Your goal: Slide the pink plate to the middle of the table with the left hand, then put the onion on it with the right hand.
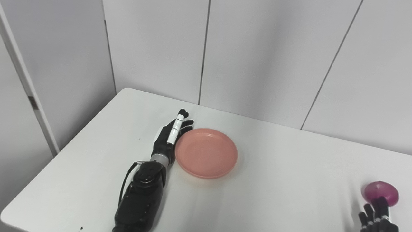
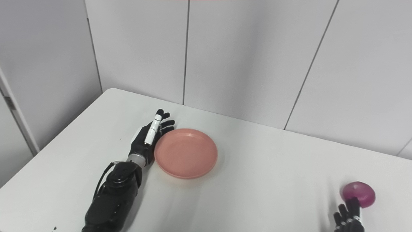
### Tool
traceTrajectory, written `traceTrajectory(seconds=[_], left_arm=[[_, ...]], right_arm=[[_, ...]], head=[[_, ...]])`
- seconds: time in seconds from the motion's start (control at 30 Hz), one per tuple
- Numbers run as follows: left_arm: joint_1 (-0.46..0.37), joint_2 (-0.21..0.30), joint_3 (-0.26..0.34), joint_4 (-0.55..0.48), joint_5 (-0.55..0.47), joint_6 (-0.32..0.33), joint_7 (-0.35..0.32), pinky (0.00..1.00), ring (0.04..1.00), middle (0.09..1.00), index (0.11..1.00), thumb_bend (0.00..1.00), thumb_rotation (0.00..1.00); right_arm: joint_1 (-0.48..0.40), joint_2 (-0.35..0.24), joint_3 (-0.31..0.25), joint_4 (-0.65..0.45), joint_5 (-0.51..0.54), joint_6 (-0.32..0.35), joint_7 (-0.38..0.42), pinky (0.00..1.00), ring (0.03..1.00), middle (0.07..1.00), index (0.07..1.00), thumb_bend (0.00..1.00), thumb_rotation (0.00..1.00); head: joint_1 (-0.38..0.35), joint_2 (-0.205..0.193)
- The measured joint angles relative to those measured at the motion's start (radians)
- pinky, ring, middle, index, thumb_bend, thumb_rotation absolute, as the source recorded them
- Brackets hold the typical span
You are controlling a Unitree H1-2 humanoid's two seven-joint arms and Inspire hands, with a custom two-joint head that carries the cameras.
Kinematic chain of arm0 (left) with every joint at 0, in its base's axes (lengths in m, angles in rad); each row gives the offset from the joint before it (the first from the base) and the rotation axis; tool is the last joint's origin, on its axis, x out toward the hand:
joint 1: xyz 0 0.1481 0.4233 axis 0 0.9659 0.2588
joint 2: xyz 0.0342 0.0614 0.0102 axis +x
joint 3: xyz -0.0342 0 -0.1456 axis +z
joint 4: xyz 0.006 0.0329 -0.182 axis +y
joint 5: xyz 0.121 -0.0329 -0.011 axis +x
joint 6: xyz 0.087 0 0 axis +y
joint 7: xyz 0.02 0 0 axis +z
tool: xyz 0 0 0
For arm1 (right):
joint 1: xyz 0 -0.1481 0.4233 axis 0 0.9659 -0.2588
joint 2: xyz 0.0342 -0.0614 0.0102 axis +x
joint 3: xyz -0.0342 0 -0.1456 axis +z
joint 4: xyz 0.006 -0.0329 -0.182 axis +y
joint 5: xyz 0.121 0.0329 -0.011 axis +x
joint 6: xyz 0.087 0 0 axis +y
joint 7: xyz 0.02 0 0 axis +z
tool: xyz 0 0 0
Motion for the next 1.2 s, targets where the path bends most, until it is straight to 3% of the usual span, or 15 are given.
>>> traceTrajectory(seconds=[0.1, 0.23, 0.53, 0.9, 1.2], left_arm=[[0.009, 0.019, -0.007, -0.022, -0.006, 0.029, -0.024, 0.82, 0.809, 0.8, 0.826, 0.67, 0.91], [0.012, 0.056, -0.025, -0.035, -0.009, 0.066, -0.077, 0.77, 0.79, 0.776, 0.804, 0.69, 0.87], [0.016, 0.139, -0.068, -0.053, -0.009, 0.105, -0.191, 0.74, 0.76, 0.751, 0.765, 0.72, 0.84], [0.016, 0.167, -0.06, -0.057, -0.047, 0.134, -0.244, 0.74, 0.749, 0.744, 0.767, 0.71, 0.86], [0.091, 0.151, -0.073, -0.176, -0.122, 0.183, -0.227, 0.81, 0.808, 0.797, 0.812, 0.69, 0.87]], right_arm=[[0.0, 0.002, 0.008, -0.002, -0.038, -0.001, -0.007, 0.98, 0.923, 0.944, 0.951, 0.63, 1.0], [0.0, 0.005, 0.014, -0.003, -0.074, -0.002, -0.014, 0.91, 0.889, 0.913, 0.92, 0.71, 1.0], [0.005, 0.032, 0.049, -0.018, -0.134, -0.001, -0.059, 0.9, 0.89, 0.913, 0.916, 0.74, 1.0], [0.001, 0.049, 0.113, -0.023, -0.168, 0.001, -0.097, 0.94, 0.919, 0.94, 0.939, 0.72, 1.0], [0.0, 0.052, 0.134, -0.023, -0.17, 0.001, -0.118, 0.95, 0.92, 0.941, 0.94, 0.71, 1.0]], head=[[-0.031, 0.009], [-0.127, 0.037], [-0.238, 0.065], [-0.281, 0.08], [-0.266, 0.083]])
